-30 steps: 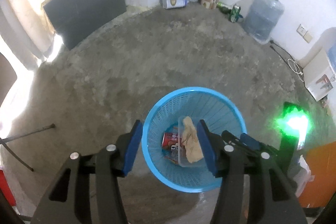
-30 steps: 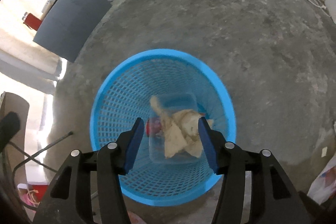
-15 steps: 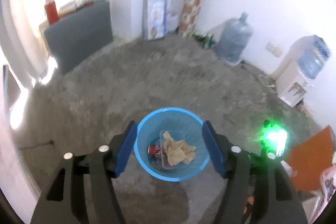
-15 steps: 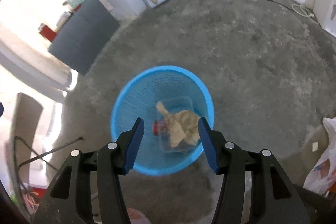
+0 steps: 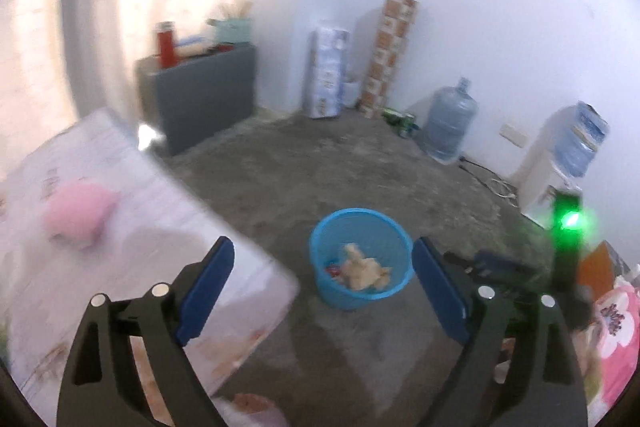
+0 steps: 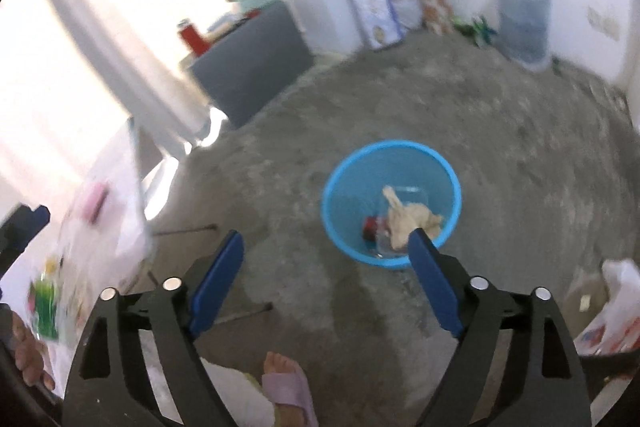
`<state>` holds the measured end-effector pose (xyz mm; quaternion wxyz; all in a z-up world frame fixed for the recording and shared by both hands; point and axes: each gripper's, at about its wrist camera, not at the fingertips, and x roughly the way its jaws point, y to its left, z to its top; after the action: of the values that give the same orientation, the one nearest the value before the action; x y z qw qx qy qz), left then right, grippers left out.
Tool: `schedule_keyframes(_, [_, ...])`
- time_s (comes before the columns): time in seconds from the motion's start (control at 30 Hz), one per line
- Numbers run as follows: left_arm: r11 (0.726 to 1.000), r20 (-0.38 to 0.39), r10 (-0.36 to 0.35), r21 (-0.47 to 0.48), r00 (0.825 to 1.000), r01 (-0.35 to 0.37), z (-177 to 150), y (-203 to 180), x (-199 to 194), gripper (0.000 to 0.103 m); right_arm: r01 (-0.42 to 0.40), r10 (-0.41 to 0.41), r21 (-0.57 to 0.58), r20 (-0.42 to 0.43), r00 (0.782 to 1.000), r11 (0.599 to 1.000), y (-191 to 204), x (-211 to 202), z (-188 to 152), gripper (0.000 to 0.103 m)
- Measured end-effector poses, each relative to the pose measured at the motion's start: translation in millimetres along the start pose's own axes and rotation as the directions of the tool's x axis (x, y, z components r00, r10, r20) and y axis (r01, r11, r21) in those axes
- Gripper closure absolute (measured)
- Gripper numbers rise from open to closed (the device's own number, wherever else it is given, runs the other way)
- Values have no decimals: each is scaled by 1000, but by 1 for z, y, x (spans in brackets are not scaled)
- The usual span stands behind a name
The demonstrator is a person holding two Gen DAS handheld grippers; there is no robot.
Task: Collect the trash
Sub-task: 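Open both grippers to drop the paper and container into the wastebasket, then move both tools back over the table toward the sponge and bottle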
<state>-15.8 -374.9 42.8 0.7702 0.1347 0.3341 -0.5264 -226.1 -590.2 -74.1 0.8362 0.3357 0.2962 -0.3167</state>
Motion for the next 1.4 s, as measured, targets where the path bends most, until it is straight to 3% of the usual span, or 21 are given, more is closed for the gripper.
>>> schedule_keyframes(0.17, [995,37,86,-47,996,-84,-33,50,-54,13,3,-3,-174,3,1000,985,58,-8,2,8])
schedule_keyframes(0.3, [984,47,149,-110,988,-143,-65,91,-96,12,-26,21,-299,-22,1000,954,111,-6,-6,8])
schedule_keyframes(0.5, [943,74,270,-224,960,-248,-108,148,-153,11,-69,47,-445,-61,997,893,190,1,-25,8])
schedule_keyframes(0.63, [912,110,293,-329,950,-244,-127,183,-184,11,-124,85,-514,-98,992,849,238,2,-40,8])
schedule_keyframes(0.8, [866,170,375,-415,911,-279,-145,221,-224,11,-128,99,-597,-82,992,792,284,3,-52,8])
schedule_keyframes(0.97, [807,186,445,-506,876,-303,-165,255,-252,11,-148,127,-613,-78,989,776,309,12,-52,8])
schedule_keyframes(1.2, [768,167,467,-564,868,-305,-188,279,-266,11,-210,206,-670,-86,975,712,343,52,-19,8])
schedule_keyframes(1.4, [748,161,465,-598,871,-288,-199,292,-265,11,-255,137,-723,-219,966,642,379,128,13,8])
